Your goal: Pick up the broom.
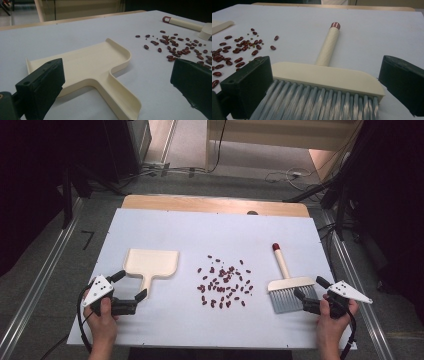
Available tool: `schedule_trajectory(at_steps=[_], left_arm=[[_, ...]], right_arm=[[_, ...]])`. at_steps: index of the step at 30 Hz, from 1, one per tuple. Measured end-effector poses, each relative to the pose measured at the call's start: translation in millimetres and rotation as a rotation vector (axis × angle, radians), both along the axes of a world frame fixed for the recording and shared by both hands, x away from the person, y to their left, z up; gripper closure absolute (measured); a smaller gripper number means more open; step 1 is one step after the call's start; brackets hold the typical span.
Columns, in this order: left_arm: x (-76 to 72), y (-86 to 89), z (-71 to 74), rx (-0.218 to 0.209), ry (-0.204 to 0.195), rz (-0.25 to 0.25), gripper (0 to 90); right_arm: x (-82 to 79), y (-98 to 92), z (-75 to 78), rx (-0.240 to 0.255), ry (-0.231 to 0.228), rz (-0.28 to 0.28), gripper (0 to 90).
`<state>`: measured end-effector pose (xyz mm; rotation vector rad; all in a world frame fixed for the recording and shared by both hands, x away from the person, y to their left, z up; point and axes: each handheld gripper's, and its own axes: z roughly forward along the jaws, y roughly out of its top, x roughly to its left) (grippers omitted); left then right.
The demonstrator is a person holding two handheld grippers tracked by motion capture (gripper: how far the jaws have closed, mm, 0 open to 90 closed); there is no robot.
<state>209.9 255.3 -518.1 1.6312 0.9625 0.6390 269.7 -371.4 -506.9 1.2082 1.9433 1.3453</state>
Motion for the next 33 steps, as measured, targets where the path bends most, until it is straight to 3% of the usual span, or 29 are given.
schedule_trajectory(at_steps=[11,18,20,21,29,33], left_arm=[[-1.3,5.9,-0.1,-0.058,-0.005,0.008,0.0],[-1.8,6.0,0.0,-0.062,-0.008,0.005,0.0],[-2.1,6.2,0.1,-0.063,-0.009,0.005,0.0],[-2.1,6.0,0.1,-0.062,-0.009,0.009,0.0],[-1.5,4.7,-0.4,-0.051,-0.007,0.011,0.0],[-1.6,4.6,-0.3,-0.050,-0.006,0.013,0.0]], right_arm=[[-1.2,-4.0,7.3,0.012,0.019,-0.045,0.0],[3.5,-0.4,25.9,-0.010,0.056,-0.056,0.0],[6.5,4.0,30.5,-0.025,0.054,-0.045,0.0],[10.8,11.0,34.6,-0.064,0.062,-0.043,0.0],[30.4,29.5,51.1,-0.087,0.082,-0.036,1.6],[44.6,37.4,56.3,-0.104,0.122,-0.041,3.8]])
